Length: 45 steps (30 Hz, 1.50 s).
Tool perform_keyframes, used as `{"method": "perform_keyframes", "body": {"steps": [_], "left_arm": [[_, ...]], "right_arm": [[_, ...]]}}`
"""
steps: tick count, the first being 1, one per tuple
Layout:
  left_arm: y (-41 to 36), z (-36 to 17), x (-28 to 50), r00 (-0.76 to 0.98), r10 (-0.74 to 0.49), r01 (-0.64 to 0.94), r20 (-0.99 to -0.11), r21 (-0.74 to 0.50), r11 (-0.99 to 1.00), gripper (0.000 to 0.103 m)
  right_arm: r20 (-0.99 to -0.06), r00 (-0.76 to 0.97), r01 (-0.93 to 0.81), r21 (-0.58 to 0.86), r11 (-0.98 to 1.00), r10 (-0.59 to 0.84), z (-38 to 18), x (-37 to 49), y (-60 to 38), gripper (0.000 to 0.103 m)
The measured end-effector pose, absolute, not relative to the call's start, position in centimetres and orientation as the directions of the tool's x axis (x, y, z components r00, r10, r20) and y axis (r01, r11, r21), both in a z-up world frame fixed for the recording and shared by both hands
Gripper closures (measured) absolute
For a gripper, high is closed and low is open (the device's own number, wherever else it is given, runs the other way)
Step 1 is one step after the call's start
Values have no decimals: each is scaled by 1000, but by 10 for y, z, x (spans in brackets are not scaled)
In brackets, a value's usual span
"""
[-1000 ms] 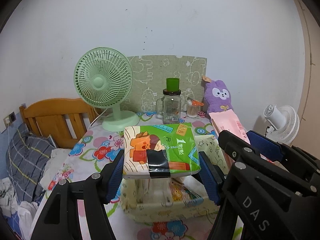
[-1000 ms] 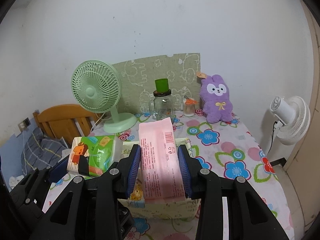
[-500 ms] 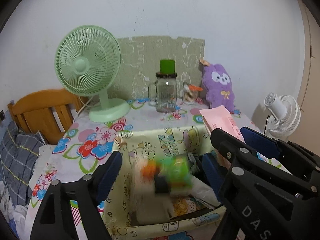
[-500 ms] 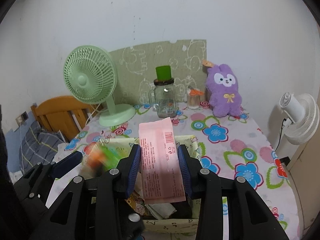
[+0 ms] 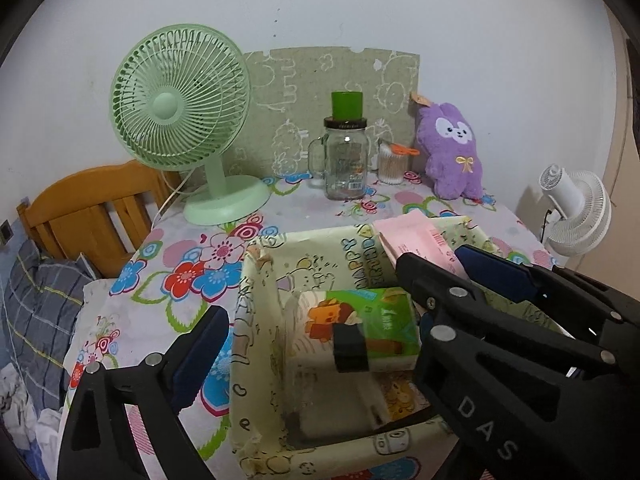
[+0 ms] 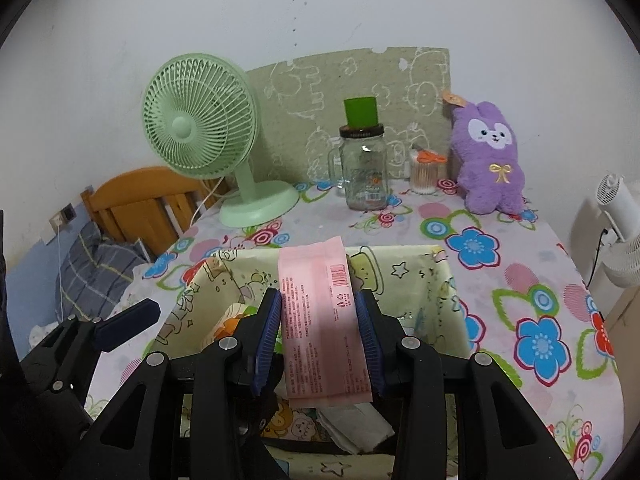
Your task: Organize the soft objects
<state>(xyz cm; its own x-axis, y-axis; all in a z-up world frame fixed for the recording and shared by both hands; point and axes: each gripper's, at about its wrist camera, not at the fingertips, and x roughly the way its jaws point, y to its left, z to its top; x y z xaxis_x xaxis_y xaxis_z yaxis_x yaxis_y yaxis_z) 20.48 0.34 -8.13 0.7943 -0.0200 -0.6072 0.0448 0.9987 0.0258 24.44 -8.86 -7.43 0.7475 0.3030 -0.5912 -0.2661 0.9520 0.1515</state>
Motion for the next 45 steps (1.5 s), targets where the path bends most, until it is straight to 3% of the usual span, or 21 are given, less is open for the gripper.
{"method": "perform_keyframes", "body": {"steps": [2,3,5,6,18,45], "left_arm": [[6,-84,208,785,-28,45,-619,12,999,5],[7,-85,209,780,-33,46,-625,6,999,5],[8,-85,208,780,-41,52,-624,-2,999,5],[7,-85,207,781,-42,52,-623,-2,999,5],[0,-71,186,807,-60,67,-588,-11,998,0],[-18,-22,97,881,-68,70,-469,-14,997,0]], "right_arm": [[-600,733,-280,164,946,321,-77,246,-86,50],[-602,729,-283,169,944,326,-77,247,-86,37],[-596,736,-278,167,946,321,-77,245,-85,23],[-591,741,-275,163,948,317,-76,244,-86,22],[-576,774,-232,127,964,262,-58,217,-96,8],[-474,872,-95,80,992,122,3,117,-142,3]]}}
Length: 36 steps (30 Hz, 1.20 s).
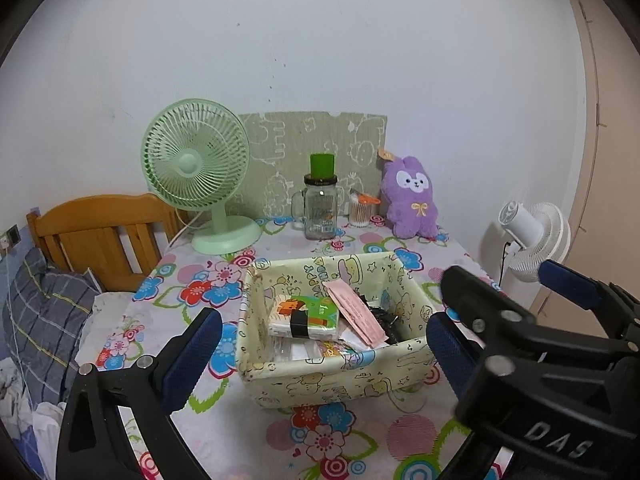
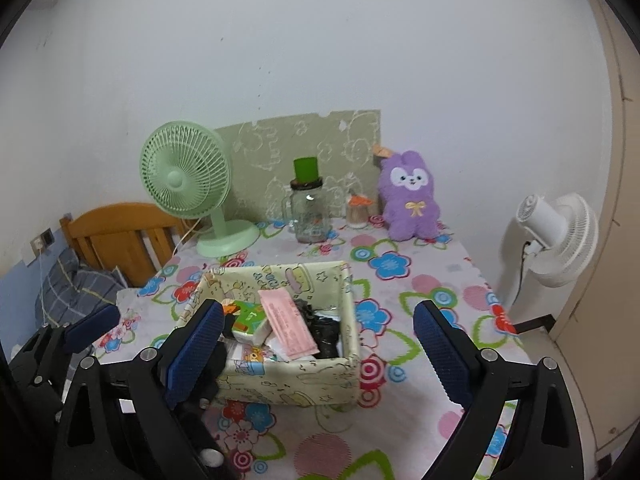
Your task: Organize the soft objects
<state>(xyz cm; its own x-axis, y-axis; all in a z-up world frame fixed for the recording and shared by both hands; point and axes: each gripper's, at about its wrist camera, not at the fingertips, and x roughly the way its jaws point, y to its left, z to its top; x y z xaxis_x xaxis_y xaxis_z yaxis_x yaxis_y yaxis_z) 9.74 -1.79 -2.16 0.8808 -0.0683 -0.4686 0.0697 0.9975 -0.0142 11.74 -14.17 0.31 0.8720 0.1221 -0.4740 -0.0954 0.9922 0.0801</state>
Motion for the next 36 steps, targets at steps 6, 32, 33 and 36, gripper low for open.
{"method": "perform_keyframes", "body": {"steps": [6,32,33,36], "left_arm": [[-11,-13,75,897,-38,44,-440,5,999,0],[12,5,10,922,9,-24,-387,-33,999,0],[12,5,9,922,10,-25,-387,-33,999,0],[12,4,9,922,9,-25,-387,-36,999,0]], "right_arm": [[-437,894,-69,74,995,94,15,93,-151,2],[-361,933,9,63,998,14,29,17,-168,0],[-360,933,8,65,998,16,30,17,-168,0],[-359,933,7,65,998,17,30,17,-168,0]]}}
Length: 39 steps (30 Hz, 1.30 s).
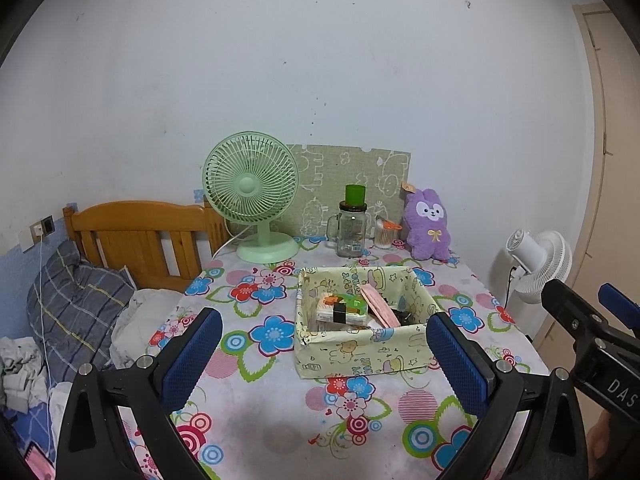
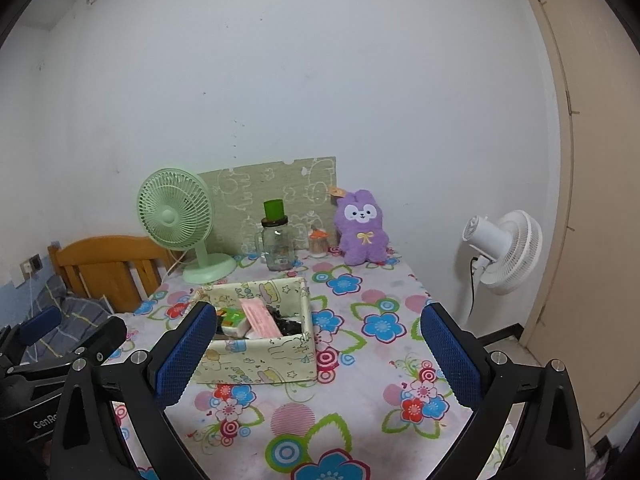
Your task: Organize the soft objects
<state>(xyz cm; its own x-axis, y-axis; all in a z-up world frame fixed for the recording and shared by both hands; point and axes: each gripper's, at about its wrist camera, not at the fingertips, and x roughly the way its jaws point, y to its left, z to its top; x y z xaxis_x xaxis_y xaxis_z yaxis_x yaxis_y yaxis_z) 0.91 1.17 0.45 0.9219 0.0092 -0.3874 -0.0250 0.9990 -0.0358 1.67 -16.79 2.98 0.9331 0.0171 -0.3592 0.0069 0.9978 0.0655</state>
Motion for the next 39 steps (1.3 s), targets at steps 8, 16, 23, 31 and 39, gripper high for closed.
{"method": "perform_keyframes", "body": {"steps": [8,16,23,31,39], "left_arm": [[10,5,9,923,6,-22,-384,-36,999,0],[9,7,8,924,11,-27,-382,-36,999,0],[9,7,9,925,10,-25,-380,-34,999,0],[9,7,9,925,12,-26,-381,-32,999,0],[8,7,10,926,9,-24,-377,-34,999,0]], "right_arm": [[-358,933,4,66,998,19,30,17,-167,0],[-361,932,9,72,997,18,29,18,-167,0],[-368,930,13,74,997,15,28,19,-168,0],[-372,928,10,75,997,18,28,20,-167,0],[-372,928,9,78,997,21,29,21,-168,0]]}}
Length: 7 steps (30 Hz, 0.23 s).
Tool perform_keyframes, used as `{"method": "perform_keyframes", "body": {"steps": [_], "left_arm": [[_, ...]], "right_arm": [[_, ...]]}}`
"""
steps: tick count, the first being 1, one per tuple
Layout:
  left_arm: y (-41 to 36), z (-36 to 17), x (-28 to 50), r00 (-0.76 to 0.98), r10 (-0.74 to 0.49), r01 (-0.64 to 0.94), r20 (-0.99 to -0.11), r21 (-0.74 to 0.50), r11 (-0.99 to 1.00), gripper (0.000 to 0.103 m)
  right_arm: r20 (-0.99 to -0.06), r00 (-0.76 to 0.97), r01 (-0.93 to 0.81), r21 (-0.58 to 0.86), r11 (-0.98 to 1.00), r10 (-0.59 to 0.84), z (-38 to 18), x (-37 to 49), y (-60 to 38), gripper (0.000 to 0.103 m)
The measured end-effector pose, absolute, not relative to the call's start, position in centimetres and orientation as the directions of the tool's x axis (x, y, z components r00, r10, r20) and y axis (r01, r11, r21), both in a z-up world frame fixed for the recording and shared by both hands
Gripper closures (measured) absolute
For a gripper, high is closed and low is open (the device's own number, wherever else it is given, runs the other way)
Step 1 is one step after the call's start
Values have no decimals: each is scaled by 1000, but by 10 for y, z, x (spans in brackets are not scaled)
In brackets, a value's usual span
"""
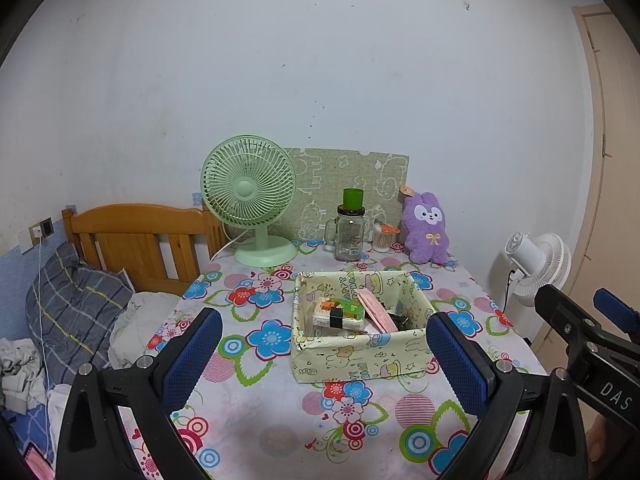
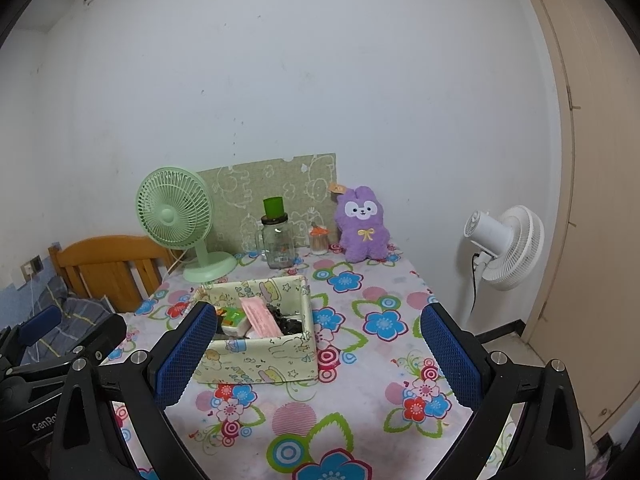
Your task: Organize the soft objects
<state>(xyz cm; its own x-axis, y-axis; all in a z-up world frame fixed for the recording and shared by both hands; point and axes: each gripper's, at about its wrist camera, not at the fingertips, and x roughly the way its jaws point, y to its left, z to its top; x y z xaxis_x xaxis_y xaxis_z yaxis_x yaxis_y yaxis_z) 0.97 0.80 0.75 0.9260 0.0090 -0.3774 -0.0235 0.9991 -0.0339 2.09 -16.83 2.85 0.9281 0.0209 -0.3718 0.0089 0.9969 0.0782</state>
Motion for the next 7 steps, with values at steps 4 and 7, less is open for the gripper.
{"method": "perform_keyframes", "body": {"steps": [4,7], "left_arm": [[8,7,10,926,9,-24,-378,-34,999,0],[7,7,10,925,9,-24,-379,-34,999,0]], "right_arm": [[-373,928,9,79,997,21,28,21,-168,0],[-372,928,8,79,997,22,28,21,-168,0]]}}
